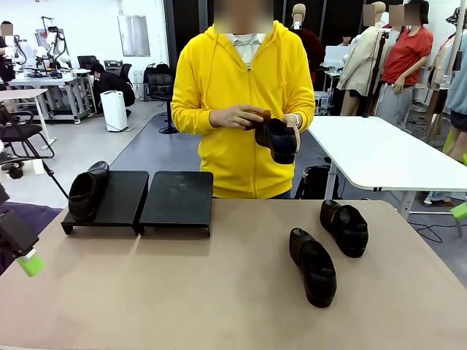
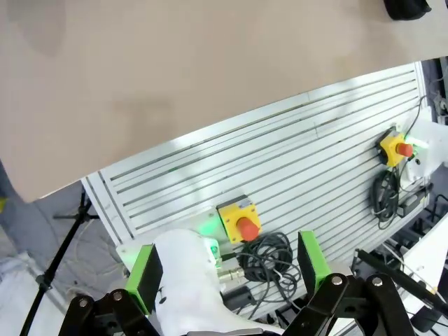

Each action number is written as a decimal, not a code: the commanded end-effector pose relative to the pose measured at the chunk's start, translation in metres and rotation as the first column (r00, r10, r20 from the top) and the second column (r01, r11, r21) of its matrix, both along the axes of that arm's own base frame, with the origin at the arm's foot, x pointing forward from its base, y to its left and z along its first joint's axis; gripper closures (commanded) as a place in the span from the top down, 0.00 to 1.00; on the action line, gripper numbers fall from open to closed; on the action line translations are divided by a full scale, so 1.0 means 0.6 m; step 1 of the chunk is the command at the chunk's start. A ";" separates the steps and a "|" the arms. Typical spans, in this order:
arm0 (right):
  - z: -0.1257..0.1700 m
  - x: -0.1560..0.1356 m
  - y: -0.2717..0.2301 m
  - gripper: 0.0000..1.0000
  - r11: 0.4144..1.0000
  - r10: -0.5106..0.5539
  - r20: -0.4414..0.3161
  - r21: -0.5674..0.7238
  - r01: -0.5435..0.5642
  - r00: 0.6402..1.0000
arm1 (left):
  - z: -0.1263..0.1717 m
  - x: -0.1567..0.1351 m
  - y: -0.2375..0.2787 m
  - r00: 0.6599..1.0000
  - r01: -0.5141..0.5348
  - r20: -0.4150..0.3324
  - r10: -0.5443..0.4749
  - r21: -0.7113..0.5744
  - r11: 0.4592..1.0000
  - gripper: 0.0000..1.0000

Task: Organize the shoes by placing them on the stand.
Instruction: Pick up one Shoe and place it in the middle of the table.

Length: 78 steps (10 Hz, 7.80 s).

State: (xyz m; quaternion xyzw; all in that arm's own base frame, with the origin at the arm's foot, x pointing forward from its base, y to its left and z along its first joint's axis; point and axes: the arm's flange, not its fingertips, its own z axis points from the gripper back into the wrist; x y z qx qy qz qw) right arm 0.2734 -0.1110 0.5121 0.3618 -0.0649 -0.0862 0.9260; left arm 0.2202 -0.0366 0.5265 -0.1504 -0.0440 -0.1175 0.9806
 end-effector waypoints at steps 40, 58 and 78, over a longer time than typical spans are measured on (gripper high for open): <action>-0.156 0.281 0.513 1.00 0.835 -0.035 -0.163 -0.547 -0.061 0.986 | 0.005 0.004 0.005 1.000 0.006 0.007 -0.006 -0.009 1.000 1.00; -0.263 0.297 0.529 0.00 0.784 0.077 -0.122 -0.606 -0.136 0.990 | 0.005 0.004 0.005 1.000 0.006 0.007 -0.006 -0.009 1.000 1.00; -0.101 0.221 0.790 0.00 0.811 0.325 0.127 -0.547 -0.207 0.937 | 0.005 0.004 0.005 1.000 0.006 0.007 -0.006 -0.009 1.000 1.00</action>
